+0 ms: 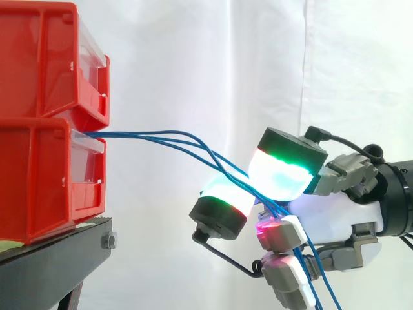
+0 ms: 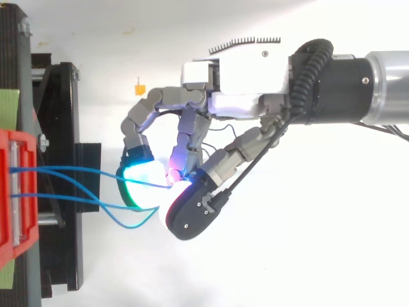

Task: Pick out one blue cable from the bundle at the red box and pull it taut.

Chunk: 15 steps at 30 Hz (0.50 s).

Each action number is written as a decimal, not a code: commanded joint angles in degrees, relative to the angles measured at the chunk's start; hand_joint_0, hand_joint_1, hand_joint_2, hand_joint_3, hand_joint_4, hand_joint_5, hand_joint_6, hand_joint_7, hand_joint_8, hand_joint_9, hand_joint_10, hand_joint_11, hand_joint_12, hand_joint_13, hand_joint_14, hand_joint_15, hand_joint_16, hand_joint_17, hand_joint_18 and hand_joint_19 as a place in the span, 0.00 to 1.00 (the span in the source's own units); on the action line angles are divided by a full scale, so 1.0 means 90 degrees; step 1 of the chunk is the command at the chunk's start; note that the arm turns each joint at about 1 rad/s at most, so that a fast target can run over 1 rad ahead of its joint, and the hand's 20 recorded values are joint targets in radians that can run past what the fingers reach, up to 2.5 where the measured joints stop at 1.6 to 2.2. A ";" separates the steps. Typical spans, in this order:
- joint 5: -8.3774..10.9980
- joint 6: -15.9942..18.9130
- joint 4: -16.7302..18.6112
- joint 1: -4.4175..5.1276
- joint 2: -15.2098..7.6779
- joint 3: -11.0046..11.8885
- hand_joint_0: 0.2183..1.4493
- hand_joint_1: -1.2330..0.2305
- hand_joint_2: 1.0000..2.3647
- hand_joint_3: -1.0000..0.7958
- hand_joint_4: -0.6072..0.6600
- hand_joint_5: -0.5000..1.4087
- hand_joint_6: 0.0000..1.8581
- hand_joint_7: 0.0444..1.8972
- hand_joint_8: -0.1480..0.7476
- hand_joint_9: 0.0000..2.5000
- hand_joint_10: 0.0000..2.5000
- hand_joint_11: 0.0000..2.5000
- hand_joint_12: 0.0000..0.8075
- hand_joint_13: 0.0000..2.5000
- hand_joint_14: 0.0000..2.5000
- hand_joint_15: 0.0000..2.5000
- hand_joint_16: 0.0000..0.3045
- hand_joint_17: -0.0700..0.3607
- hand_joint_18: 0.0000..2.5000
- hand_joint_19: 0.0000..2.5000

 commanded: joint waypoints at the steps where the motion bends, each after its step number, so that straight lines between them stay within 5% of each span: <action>1: 0.0000 0.0006 0.0000 0.0000 -0.0008 0.0001 0.41 0.18 0.00 0.28 0.36 0.21 0.50 0.57 0.50 0.52 0.01 0.29 0.47 0.47 0.01 0.24 0.16 0.42 0.42 0.24; 15: 0.0000 -0.0003 0.0000 0.0000 -0.0008 0.0001 0.47 0.19 0.00 0.28 0.34 0.18 0.52 0.56 0.46 0.44 0.01 0.27 0.45 0.43 0.01 0.23 0.16 0.42 0.40 0.21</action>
